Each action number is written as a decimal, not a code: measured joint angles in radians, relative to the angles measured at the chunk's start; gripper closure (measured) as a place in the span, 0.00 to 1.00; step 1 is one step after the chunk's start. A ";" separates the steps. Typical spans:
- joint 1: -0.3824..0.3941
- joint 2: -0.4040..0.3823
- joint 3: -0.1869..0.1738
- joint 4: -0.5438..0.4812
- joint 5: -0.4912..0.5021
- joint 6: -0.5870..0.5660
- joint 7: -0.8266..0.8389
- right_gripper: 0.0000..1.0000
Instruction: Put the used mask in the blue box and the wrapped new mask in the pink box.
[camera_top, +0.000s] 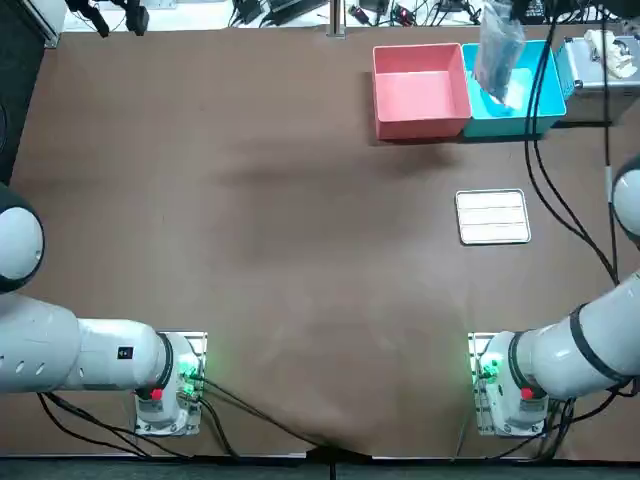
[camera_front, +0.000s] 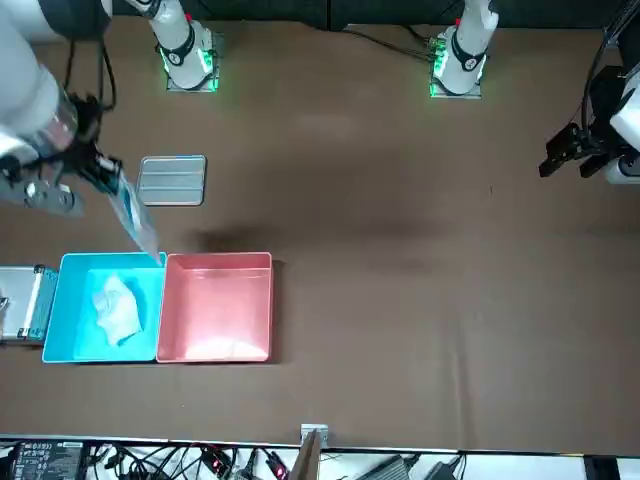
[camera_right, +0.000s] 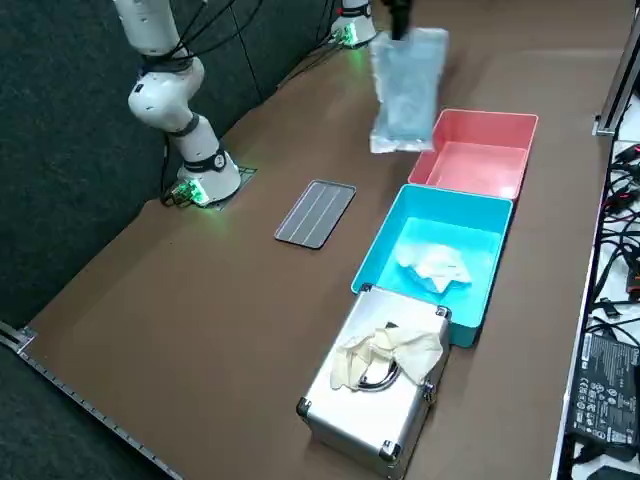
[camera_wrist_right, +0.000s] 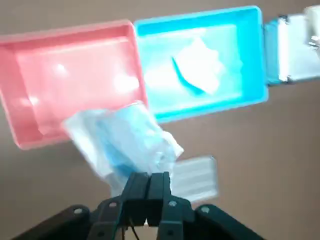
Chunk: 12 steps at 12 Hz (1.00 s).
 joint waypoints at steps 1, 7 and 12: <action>0.000 0.030 0.000 0.006 0.018 0.053 0.036 0.98; 0.000 0.145 -0.002 0.020 0.067 0.255 0.205 0.98; 0.006 0.221 -0.002 0.024 0.048 0.308 0.286 0.98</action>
